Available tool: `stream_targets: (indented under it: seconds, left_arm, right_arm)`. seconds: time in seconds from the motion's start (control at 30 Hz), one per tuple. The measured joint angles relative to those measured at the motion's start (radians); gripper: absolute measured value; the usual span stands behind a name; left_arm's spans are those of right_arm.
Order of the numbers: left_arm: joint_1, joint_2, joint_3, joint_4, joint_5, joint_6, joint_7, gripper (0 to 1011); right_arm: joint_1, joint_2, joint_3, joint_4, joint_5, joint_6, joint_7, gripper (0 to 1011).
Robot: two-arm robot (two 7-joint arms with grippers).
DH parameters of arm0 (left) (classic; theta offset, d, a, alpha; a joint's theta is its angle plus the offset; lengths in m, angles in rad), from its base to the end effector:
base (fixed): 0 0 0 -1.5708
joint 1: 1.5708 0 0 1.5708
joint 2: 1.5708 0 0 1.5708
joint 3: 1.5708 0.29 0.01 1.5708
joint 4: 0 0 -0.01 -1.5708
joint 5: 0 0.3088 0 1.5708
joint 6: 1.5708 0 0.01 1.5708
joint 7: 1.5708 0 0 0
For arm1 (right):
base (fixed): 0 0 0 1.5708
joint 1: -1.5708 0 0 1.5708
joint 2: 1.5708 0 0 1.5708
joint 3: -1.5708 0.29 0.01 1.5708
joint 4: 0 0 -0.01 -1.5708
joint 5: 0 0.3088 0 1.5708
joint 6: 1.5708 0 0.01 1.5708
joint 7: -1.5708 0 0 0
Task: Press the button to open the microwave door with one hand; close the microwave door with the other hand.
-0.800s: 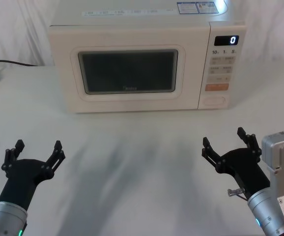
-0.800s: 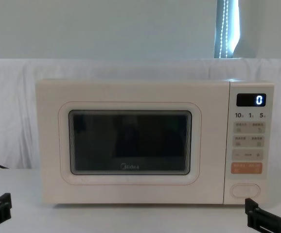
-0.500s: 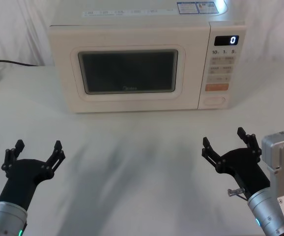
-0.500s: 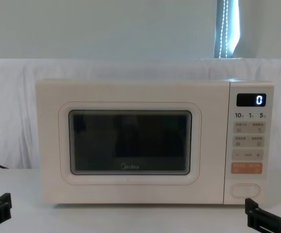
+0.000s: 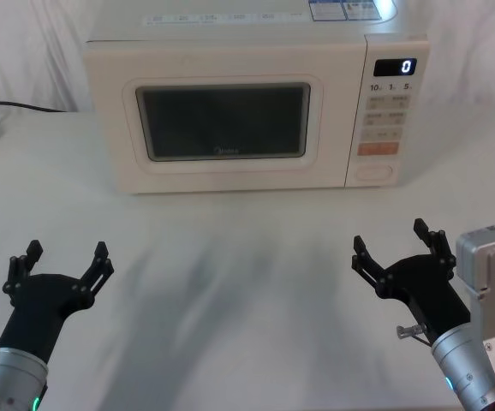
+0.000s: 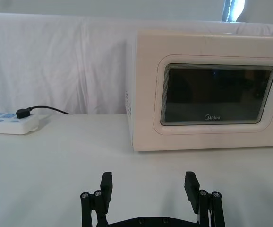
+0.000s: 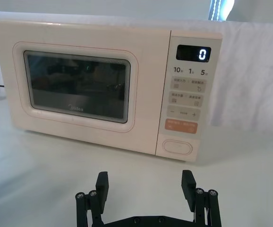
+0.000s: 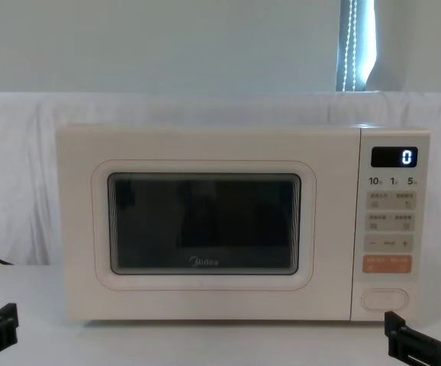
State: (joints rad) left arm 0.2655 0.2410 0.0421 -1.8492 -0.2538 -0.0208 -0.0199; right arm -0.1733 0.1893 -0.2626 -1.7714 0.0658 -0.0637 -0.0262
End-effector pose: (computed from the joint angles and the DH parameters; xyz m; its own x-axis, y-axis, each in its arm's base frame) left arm 0.2529 0.0376 -0.2853 0.1245 0.9917 -0.0326 -0.9921 0.1240 -0.0176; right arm 0.2658 0.0383 -0.2976 0.2627 -0.9625 0.0676 0.9627 0.2661 0.0478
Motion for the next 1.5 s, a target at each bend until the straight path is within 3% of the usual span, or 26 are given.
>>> stream_targets:
  seconds: [1.5]
  left_arm:
    - [0.000, 0.000, 0.000, 0.000, 0.000, 0.000, 0.000, 1001]
  right_arm:
    - [0.000, 0.000, 0.000, 0.000, 0.000, 0.000, 0.000, 1002]
